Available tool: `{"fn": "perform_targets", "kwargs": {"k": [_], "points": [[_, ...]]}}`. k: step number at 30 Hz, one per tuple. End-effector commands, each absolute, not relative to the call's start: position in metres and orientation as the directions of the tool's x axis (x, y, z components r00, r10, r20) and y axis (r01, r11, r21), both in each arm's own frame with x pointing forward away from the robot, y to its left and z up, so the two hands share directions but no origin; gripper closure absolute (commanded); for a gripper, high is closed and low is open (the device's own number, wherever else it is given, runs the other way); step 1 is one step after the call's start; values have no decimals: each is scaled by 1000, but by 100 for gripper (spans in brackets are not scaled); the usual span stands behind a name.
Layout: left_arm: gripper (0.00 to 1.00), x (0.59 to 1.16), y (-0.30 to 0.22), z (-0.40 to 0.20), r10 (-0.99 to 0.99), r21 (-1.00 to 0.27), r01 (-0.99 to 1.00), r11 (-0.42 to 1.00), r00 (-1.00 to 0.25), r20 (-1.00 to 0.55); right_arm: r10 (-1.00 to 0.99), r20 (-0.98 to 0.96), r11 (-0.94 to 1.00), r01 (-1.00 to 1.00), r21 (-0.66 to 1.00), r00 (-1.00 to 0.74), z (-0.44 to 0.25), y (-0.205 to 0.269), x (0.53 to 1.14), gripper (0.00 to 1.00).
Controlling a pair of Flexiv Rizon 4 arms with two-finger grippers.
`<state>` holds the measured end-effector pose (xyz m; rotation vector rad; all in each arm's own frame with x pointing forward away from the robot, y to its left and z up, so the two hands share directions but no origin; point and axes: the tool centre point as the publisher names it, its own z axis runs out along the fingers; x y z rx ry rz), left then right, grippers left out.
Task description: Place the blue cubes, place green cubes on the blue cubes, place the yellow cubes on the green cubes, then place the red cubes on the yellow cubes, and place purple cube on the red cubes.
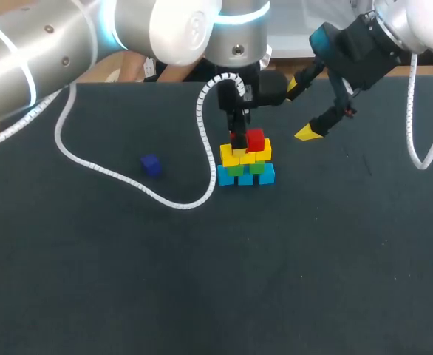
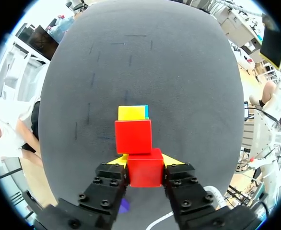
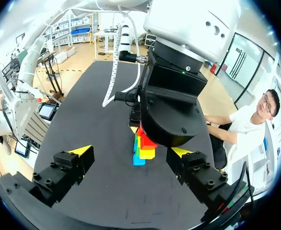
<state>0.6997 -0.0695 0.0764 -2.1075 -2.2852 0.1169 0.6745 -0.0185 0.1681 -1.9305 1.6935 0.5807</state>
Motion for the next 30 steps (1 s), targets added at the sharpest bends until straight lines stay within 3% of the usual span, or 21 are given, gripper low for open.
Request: {"fn": "perform_targets", "kwargs": {"k": [1, 2, 4, 6, 9, 30], "points": [[90, 704, -72, 76, 997, -85, 994, 74, -76, -23, -776, -617, -99, -991, -92, 134, 169, -18, 674, 0], [85, 704, -72, 76, 997, -86, 994, 74, -76, -22, -776, -617, -99, -991, -92, 134, 169, -18, 674, 0], [51, 704, -72, 76, 997, -87, 993, 76, -78, -22, -776, -617, -99, -991, -92, 134, 169, -18, 674, 0], [36, 704, -71, 76, 997, -86, 993, 79, -81, -20, -776, -617, -99, -991, -92, 134, 169, -18, 674, 0], [2, 703, -71, 75, 996, -89, 992, 86, -88, -21, -776, -617, -99, -991, -92, 134, 169, -18, 674, 0], [0, 700, -53, 88, 984, -24, 986, 167, -168, -58, -776, -617, -99, -991, -92, 134, 169, -18, 674, 0]]}}
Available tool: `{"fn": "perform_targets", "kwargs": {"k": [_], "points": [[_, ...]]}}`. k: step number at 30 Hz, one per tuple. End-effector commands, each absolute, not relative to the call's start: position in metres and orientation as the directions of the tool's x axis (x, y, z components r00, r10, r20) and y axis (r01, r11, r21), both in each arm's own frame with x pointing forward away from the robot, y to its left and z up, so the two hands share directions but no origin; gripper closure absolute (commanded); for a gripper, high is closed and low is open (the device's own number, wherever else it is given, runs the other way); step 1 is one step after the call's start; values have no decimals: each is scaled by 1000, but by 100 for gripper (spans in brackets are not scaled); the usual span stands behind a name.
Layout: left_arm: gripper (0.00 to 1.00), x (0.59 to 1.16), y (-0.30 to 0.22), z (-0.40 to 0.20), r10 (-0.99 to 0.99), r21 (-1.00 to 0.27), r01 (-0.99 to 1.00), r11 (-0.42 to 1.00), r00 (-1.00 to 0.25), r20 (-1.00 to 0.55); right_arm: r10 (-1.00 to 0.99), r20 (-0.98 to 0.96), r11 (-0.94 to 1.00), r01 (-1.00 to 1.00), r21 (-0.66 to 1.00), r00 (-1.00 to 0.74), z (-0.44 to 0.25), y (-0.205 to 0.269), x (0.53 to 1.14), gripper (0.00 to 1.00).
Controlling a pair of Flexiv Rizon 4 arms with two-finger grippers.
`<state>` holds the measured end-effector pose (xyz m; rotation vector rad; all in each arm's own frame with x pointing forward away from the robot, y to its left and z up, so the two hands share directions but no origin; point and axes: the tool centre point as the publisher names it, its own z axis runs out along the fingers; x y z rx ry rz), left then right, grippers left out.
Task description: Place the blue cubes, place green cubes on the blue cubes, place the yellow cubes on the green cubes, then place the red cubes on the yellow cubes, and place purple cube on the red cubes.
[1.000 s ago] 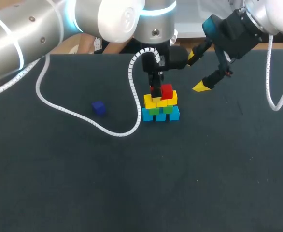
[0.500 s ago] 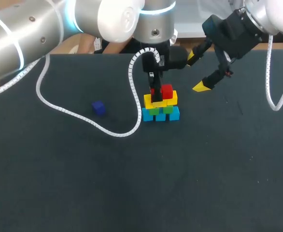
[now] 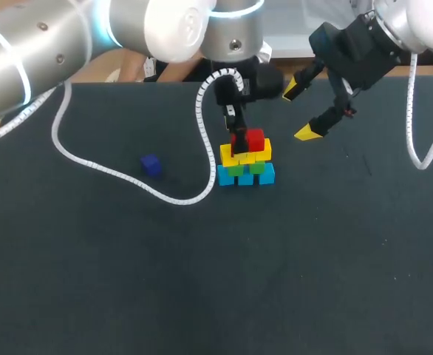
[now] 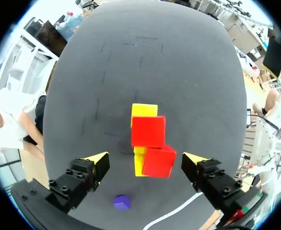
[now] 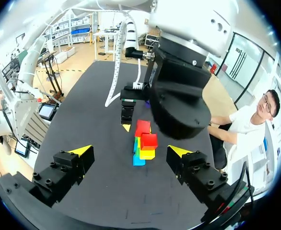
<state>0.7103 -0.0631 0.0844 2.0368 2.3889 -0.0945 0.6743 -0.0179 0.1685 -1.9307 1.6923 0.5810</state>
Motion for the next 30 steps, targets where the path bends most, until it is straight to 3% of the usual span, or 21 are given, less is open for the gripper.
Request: {"fn": "perform_targets", "kwargs": {"k": [1, 16, 17, 19, 20, 21, 25, 27, 28, 30], "points": [[0, 699, -52, 90, 984, -22, 986, 168, -169, -56, -776, -617, -99, -991, -92, 134, 169, -18, 674, 0], [3, 670, -49, 110, 987, 52, 987, 150, -146, -68, -776, -617, -99, -991, -92, 134, 169, -18, 674, 0], [19, 669, -48, 110, 987, 54, 987, 149, -145, -68, -776, -617, -99, -991, -92, 134, 169, -18, 674, 0], [32, 666, -47, 112, 987, 62, 987, 148, -144, -67, -776, -617, -99, -991, -92, 134, 169, -18, 674, 0], [33, 665, -46, 113, 987, 66, 986, 150, -146, -66, -776, -617, -99, -991, -92, 134, 169, -18, 674, 0], [40, 664, -45, 114, 987, 72, 985, 154, -150, -64, -776, -617, -99, -991, -92, 134, 169, -18, 674, 0], [44, 660, -38, 119, 984, 88, 981, 173, -168, -58, -776, -617, -99, -991, -92, 134, 169, -18, 674, 0], [58, 659, -37, 122, 985, 94, 981, 170, -165, -55, -776, -617, -99, -991, -92, 134, 169, -18, 674, 0], [80, 658, -38, 123, 986, 97, 982, 165, -160, -53, -776, -617, -99, -991, -92, 134, 169, -18, 674, 0], [100, 655, -41, 124, 990, 100, 985, 140, -136, -48, -776, -617, -99, -991, -92, 134, 169, -18, 674, 0]]}}
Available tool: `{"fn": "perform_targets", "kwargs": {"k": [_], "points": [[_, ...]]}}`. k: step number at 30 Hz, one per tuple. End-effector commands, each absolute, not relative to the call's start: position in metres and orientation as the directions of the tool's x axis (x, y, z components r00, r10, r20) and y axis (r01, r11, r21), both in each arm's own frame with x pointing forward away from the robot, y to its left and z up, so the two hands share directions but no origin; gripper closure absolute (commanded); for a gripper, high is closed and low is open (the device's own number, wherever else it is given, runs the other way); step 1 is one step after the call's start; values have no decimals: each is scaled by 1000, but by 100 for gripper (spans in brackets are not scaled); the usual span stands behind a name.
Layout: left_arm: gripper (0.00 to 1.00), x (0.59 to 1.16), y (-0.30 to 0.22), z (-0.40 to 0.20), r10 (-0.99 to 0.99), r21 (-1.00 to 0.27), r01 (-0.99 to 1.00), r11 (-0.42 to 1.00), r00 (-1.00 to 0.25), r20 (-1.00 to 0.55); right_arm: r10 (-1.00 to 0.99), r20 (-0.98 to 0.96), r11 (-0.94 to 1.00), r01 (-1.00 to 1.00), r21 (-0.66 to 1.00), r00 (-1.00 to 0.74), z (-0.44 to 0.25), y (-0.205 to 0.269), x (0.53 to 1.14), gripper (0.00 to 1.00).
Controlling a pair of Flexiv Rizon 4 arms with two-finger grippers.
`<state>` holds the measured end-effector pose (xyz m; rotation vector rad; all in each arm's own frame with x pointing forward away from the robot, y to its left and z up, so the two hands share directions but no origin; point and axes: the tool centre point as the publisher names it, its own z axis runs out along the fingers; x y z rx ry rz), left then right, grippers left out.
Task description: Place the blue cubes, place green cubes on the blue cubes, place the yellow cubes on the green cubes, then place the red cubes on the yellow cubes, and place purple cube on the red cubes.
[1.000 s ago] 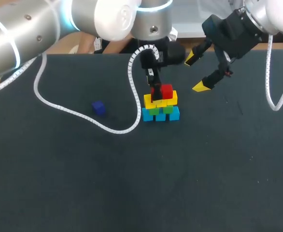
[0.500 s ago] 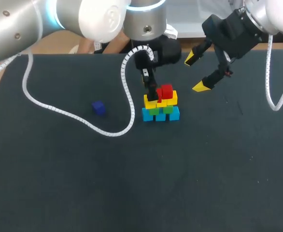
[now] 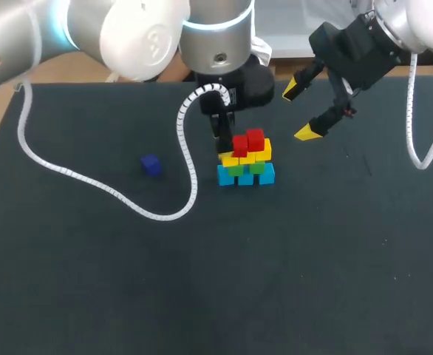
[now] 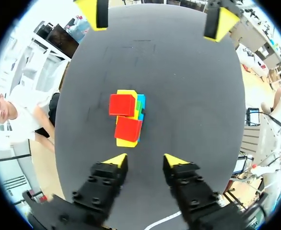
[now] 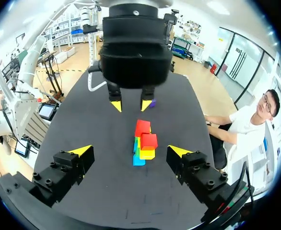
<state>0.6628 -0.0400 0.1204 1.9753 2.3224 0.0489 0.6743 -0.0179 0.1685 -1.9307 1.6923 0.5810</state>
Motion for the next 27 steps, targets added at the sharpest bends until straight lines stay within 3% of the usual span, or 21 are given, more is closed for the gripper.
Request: {"fn": "perform_targets", "kwargs": {"k": [1, 27], "points": [[100, 653, -43, 124, 991, 100, 986, 131, -127, -45, -776, -617, -99, -991, -92, 134, 169, -18, 674, 0], [100, 636, -75, 108, 994, 69, 993, 95, -91, -67, -776, -617, -99, -991, -92, 134, 169, -18, 674, 0]]}}
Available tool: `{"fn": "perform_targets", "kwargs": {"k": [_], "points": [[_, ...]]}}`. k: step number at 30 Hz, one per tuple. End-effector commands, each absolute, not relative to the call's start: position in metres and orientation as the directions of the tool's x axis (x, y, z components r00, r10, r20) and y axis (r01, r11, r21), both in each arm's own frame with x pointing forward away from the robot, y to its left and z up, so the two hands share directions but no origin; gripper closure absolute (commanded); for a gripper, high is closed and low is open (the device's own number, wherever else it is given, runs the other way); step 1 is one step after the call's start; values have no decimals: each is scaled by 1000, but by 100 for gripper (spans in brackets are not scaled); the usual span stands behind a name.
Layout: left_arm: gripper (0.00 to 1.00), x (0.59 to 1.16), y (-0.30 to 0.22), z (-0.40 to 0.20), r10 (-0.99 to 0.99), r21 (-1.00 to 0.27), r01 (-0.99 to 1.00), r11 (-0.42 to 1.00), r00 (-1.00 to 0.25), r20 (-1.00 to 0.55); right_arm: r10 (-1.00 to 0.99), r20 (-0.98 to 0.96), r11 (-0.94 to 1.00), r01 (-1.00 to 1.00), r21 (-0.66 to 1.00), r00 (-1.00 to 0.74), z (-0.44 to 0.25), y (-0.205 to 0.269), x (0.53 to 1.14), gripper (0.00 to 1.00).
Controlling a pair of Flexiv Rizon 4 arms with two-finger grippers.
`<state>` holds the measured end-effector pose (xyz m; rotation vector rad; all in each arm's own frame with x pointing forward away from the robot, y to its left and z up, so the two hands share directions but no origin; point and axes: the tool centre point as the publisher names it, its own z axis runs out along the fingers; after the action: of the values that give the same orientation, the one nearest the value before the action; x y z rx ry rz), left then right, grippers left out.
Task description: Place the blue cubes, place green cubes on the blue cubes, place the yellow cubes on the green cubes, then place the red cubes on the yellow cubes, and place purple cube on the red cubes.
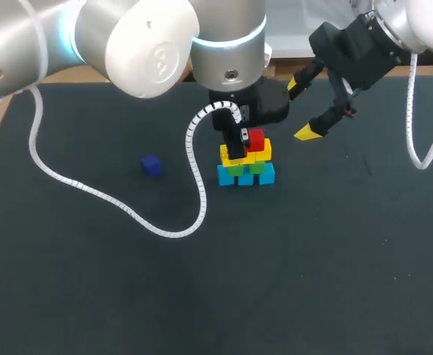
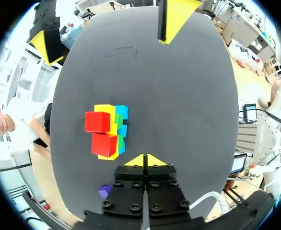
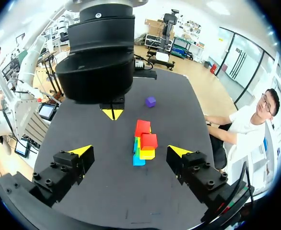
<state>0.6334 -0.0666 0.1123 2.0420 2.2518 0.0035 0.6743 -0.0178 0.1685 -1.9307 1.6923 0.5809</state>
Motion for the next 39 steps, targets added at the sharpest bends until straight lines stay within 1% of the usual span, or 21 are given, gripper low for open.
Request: {"fn": "perform_targets", "kwargs": {"k": [1, 10, 39], "points": [[100, 637, -76, 107, 993, 67, 993, 94, -89, -70, -776, -617, -99, -991, -92, 134, 169, -18, 674, 0], [100, 642, -75, 100, 993, 52, 994, 98, -94, -70, -776, -617, -99, -991, -92, 134, 169, -18, 674, 0], [100, 657, -74, 87, 991, 59, 992, 112, -108, -77, -776, -617, -99, -991, -92, 134, 169, -18, 674, 0]]}}
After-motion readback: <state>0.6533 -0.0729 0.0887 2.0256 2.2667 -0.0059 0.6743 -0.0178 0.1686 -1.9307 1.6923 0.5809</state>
